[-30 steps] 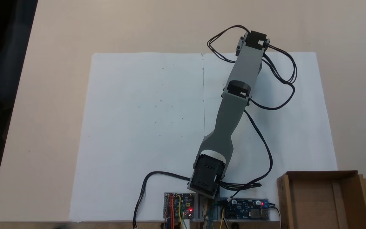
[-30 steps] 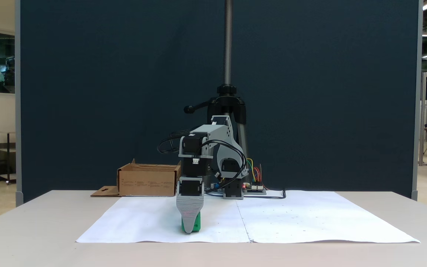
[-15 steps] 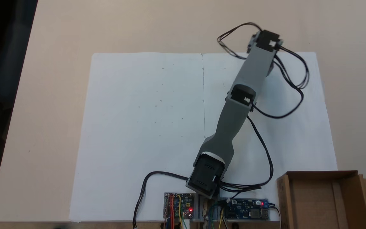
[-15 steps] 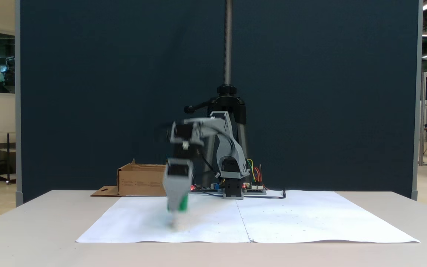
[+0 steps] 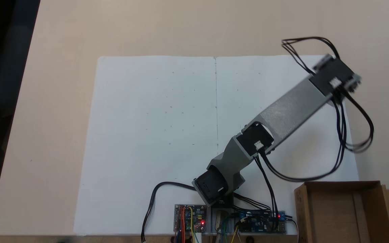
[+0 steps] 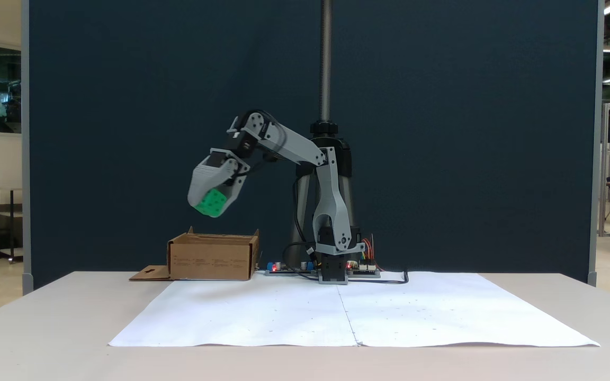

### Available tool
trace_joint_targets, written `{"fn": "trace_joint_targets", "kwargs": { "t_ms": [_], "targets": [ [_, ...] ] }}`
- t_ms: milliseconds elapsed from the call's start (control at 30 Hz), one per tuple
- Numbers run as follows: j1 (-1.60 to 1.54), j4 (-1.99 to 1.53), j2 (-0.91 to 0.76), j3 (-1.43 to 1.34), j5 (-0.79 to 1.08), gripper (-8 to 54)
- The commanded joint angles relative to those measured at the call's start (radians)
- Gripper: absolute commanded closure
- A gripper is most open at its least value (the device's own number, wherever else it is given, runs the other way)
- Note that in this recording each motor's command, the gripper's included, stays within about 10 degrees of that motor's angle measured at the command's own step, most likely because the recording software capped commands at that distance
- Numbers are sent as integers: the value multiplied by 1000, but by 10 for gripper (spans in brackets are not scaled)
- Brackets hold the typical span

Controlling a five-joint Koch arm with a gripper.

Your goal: Grasp a green dice and put it in the bin.

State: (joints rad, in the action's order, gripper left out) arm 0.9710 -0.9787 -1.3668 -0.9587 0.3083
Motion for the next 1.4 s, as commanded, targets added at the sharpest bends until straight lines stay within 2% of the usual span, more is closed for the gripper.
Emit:
{"fn": "trace_joint_targets", "kwargs": {
  "t_ms": [0, 667, 1367],
  "targets": [
    [77, -44, -63, 25, -103, 336],
    [637, -245, -67, 25, -137, 336],
    [877, -225, 147, 3, -12, 336]
  ]
}}
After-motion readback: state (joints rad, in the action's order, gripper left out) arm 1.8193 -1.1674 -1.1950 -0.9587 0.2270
